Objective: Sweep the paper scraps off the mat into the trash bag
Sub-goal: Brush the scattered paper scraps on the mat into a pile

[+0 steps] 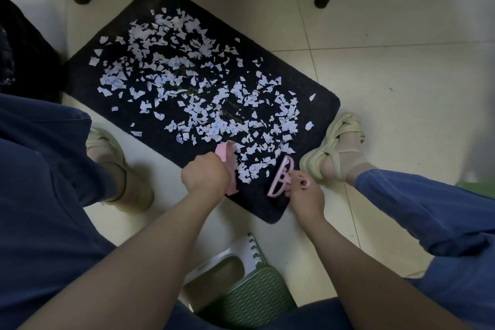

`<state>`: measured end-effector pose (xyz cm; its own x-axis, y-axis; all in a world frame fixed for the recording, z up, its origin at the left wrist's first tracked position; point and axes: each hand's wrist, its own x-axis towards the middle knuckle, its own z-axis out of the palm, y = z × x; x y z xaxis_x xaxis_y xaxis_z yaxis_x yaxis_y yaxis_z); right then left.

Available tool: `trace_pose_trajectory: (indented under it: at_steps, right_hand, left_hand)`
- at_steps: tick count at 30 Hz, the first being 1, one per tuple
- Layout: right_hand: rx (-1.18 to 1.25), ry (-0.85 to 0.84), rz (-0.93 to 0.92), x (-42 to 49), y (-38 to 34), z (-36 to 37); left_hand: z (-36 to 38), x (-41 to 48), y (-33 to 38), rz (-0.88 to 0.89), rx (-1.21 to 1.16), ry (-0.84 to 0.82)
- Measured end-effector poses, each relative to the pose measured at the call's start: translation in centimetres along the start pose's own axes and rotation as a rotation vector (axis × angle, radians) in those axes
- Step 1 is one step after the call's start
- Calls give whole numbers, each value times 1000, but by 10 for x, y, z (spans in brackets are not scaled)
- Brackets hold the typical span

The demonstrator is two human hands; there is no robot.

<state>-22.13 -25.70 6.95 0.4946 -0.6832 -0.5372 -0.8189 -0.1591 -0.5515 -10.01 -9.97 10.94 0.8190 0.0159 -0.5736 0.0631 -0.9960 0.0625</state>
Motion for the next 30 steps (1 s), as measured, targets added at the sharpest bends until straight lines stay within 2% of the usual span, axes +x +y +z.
trace_pose_trajectory:
  at_steps: [1, 3, 4, 7, 9, 11, 14, 17, 18, 20, 22, 26, 30]
  right_hand:
    - [-100, 63, -8, 0, -2, -5]
    - [-300, 206, 125, 2, 1, -18]
    - [-344, 206, 223, 3, 8, -23]
    - [-399, 9, 411, 1, 25, -24]
    - [-392, -104, 358, 1, 28, -13]
    - [-344, -127, 234, 0, 22, 3]
    - [-226, -43, 124, -7, 6, 16]
    - [-343, 71, 164, -13, -1, 12]
    - [-401, 57, 179, -14, -2, 12]
    - [-477, -75, 155, -13, -2, 18]
    - [-449, -170, 81, -8, -3, 26]
    - [-219, -63, -54, -2, -18, 39]
    - [-458, 48, -27, -2, -23, 29]
  left_hand:
    - [-1, -1, 1, 7, -3, 0]
    - [-2, -3, 4, 25, -1, 3]
    - [-3, -3, 6, 31, -1, 4]
    - [-3, -5, 7, 41, -1, 5]
    - [-2, -5, 5, 43, 8, 9]
    - [-2, -6, 2, 34, 19, 10]
    - [-2, -3, -3, 20, 32, 19]
    - [-3, -1, -6, 19, 43, 39]
    - [-4, 0, -8, 12, 48, 51]
    - [-3, 1, -11, -7, 47, 71]
    - [-3, 3, -12, -10, 40, 82]
    - [-5, 5, -18, -18, 34, 93]
    - [-7, 6, -20, -38, 10, 108]
